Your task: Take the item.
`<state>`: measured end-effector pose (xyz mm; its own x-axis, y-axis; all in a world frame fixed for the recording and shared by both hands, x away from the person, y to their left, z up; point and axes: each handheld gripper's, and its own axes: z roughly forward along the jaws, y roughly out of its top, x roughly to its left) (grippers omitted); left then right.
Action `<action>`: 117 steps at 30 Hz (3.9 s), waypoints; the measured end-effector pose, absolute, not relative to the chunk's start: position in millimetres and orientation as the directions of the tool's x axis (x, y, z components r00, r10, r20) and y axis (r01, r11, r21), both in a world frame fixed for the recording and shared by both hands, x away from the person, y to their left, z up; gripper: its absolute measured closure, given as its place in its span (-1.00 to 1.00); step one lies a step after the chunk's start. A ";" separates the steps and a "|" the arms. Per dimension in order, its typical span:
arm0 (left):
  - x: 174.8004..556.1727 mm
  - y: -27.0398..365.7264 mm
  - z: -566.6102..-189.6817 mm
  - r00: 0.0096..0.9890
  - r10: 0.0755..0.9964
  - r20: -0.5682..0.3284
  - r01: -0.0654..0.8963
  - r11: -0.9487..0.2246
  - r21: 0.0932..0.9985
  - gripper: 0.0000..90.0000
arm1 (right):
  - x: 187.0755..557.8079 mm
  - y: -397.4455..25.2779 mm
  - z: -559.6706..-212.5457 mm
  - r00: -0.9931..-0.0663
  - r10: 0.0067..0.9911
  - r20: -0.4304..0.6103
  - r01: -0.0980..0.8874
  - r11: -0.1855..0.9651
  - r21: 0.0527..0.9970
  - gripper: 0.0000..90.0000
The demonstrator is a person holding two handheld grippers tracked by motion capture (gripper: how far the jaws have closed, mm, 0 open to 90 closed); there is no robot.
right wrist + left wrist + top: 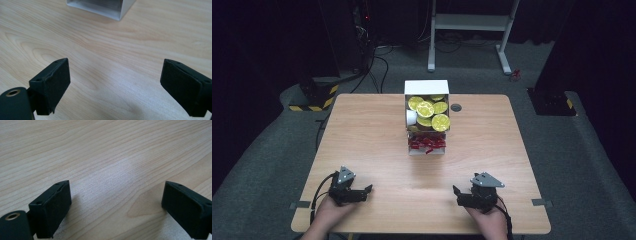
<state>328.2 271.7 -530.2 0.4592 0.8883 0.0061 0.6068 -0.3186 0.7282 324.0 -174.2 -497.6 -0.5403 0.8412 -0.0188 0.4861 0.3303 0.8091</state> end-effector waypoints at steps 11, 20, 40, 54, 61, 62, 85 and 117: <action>329.3 270.8 -530.1 0.464 0.886 0.005 0.608 -0.322 0.726 -0.81 | 320.1 -173.8 -482.2 -0.545 0.838 -0.038 0.425 0.315 0.849 -0.79; 330.7 270.1 -530.2 0.454 0.891 0.008 0.615 -0.320 0.721 -0.87 | 322.9 -172.1 -473.6 -0.554 0.833 -0.019 0.415 0.296 0.860 -0.80; 330.9 271.5 -530.3 0.457 0.889 0.006 0.621 -0.324 0.714 -0.91 | 338.3 -162.9 -453.0 -0.565 0.825 0.013 0.416 0.271 0.868 -0.79; 330.5 271.7 -530.4 0.461 0.887 0.006 0.618 -0.326 0.716 -0.91 | 344.4 -155.1 -433.0 -0.571 0.821 0.004 0.378 0.258 0.889 -0.80; 330.5 271.6 -530.5 0.461 0.887 0.005 0.618 -0.325 0.716 -0.91 | 348.0 -150.4 -420.5 -0.597 0.802 -0.009 0.345 0.266 0.900 -0.80; 330.5 271.7 -530.4 0.461 0.887 0.006 0.618 -0.325 0.716 -0.91 | 348.0 -150.4 -420.5 -0.597 0.802 -0.009 0.345 0.266 0.900 -0.80; 327.5 271.5 -530.4 0.452 0.892 0.009 0.616 -0.320 0.720 -0.87 | 359.3 -130.4 -402.6 -0.609 0.792 -0.031 0.311 0.274 0.910 -0.78; 328.9 270.9 -530.6 0.455 0.890 0.009 0.616 -0.322 0.719 -0.89 | 389.8 -117.9 -352.6 -0.620 0.784 -0.035 0.261 0.248 0.933 -0.71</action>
